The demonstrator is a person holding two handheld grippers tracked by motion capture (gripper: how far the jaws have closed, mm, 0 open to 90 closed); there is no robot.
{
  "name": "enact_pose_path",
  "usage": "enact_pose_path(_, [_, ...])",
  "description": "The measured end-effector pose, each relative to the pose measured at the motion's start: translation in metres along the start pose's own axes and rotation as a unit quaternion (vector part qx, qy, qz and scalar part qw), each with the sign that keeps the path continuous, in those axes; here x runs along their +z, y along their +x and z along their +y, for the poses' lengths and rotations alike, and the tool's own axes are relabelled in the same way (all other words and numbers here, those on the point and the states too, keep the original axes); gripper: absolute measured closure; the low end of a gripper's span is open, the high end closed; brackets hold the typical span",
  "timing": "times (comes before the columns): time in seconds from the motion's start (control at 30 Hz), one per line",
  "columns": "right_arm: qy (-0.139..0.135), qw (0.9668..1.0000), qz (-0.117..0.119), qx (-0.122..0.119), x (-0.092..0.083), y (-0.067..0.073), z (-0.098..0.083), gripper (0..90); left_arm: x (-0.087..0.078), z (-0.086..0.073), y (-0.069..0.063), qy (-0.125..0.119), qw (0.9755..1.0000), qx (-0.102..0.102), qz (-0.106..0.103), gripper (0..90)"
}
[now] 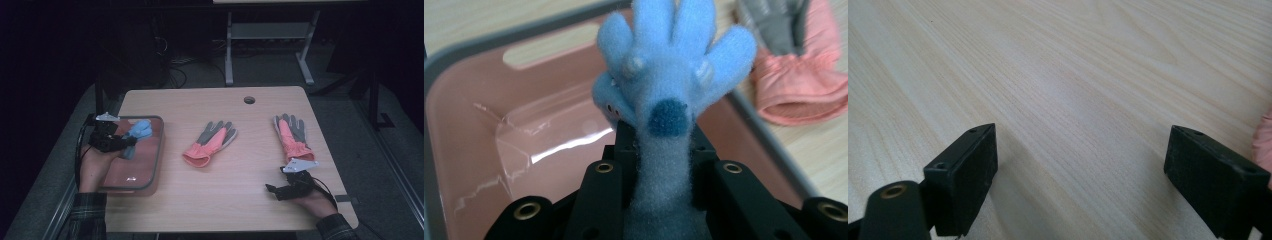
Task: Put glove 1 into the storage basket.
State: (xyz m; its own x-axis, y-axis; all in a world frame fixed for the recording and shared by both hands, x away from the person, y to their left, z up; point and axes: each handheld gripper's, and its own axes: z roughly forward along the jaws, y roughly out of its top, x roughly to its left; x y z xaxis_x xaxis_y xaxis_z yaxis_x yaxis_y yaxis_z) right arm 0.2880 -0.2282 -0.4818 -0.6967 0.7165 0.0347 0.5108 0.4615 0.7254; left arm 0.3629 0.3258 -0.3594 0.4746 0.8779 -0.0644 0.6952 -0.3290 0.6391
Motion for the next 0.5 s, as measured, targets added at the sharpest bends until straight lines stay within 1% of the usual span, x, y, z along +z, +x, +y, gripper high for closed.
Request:
enact_pose_path(0.2, [0.000,1.0000,0.000,0.000,0.000,0.000,0.000,13.7,0.024,-0.006,0.005,0.035,0.9994,-0.002,0.006,74.0])
enact_pose_path(0.27, [0.000,1.0000,0.000,0.000,0.000,0.000,0.000,13.7,0.032,-0.008,0.005,0.049,0.9988,0.000,0.010,74.0])
enact_pose_path(0.3, [0.000,1.0000,0.000,0.000,0.000,0.000,0.000,13.7,0.036,-0.008,0.005,0.055,0.9984,0.000,0.009,74.0])
enact_pose_path(0.43, [0.000,1.0000,0.000,0.000,0.000,0.000,0.000,13.7,0.049,-0.010,0.005,0.079,0.9968,0.006,0.014,74.0])
enact_pose_path(0.47, [0.000,1.0000,0.000,0.000,0.000,0.000,0.000,13.7,0.051,-0.011,0.005,0.082,0.9965,0.002,0.014,74.0])
enact_pose_path(0.5, [0.000,1.0000,0.000,0.000,0.000,0.000,0.000,13.7,0.053,-0.012,0.006,0.087,0.9961,0.003,0.015,74.0])
